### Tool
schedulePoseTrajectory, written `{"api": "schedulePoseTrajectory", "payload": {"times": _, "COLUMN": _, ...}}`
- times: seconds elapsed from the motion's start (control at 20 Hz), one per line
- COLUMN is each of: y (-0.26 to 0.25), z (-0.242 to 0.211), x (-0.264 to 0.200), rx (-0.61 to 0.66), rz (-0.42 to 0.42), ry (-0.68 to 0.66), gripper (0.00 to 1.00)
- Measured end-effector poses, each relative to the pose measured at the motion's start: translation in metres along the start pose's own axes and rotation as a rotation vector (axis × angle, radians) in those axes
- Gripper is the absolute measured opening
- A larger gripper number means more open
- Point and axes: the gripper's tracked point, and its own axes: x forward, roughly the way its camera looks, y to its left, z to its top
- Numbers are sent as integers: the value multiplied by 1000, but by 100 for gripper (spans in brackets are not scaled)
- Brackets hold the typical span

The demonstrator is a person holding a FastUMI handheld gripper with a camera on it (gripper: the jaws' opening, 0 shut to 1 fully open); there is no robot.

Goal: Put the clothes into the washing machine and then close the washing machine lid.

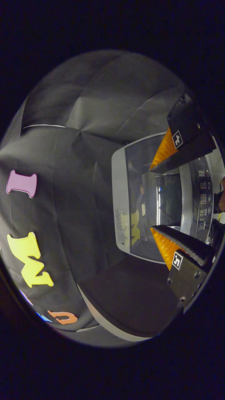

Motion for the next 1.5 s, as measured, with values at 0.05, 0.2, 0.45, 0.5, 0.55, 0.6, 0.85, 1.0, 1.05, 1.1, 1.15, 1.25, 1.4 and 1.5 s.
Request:
{"api": "schedulePoseTrajectory", "payload": {"times": 0.05, "y": 2, "z": 7, "x": -5, "rx": -9, "rz": 4, "ry": -31, "gripper": 100}}
{"api": "schedulePoseTrajectory", "payload": {"times": 0.2, "y": 2, "z": 23, "x": -18, "rx": -19, "rz": -7, "ry": -136, "gripper": 100}}
{"api": "schedulePoseTrajectory", "payload": {"times": 0.45, "y": 11, "z": 48, "x": -54, "rx": -18, "rz": -37, "ry": -286, "gripper": 100}}
{"api": "schedulePoseTrajectory", "payload": {"times": 0.5, "y": 13, "z": 50, "x": -64, "rx": -22, "rz": -45, "ry": -314, "gripper": 100}}
{"api": "schedulePoseTrajectory", "payload": {"times": 0.55, "y": 20, "z": 50, "x": -76, "rx": -21, "rz": -45, "ry": -332, "gripper": 100}}
{"api": "schedulePoseTrajectory", "payload": {"times": 0.6, "y": 28, "z": 49, "x": -87, "rx": -7, "rz": -37, "ry": -344, "gripper": 100}}
{"api": "schedulePoseTrajectory", "payload": {"times": 0.85, "y": 64, "z": 45, "x": -163, "rx": 69, "rz": -27, "ry": -448, "gripper": 100}}
{"api": "schedulePoseTrajectory", "payload": {"times": 1.0, "y": 84, "z": 33, "x": -230, "rx": 45, "rz": -26, "ry": -531, "gripper": 100}}
{"api": "schedulePoseTrajectory", "payload": {"times": 1.05, "y": 88, "z": 27, "x": -250, "rx": 35, "rz": -29, "ry": -553, "gripper": 100}}
{"api": "schedulePoseTrajectory", "payload": {"times": 1.1, "y": 90, "z": 19, "x": -268, "rx": 31, "rz": -35, "ry": -572, "gripper": 100}}
{"api": "schedulePoseTrajectory", "payload": {"times": 1.15, "y": 92, "z": 11, "x": -284, "rx": 32, "rz": -42, "ry": -580, "gripper": 100}}
{"api": "schedulePoseTrajectory", "payload": {"times": 1.25, "y": 98, "z": -6, "x": -320, "rx": 38, "rz": -38, "ry": -587, "gripper": 100}}
{"api": "schedulePoseTrajectory", "payload": {"times": 1.4, "y": 102, "z": -33, "x": -365, "rx": 18, "rz": -31, "ry": -590, "gripper": 100}}
{"api": "schedulePoseTrajectory", "payload": {"times": 1.5, "y": 101, "z": -51, "x": -394, "rx": -6, "rz": -30, "ry": -591, "gripper": 100}}
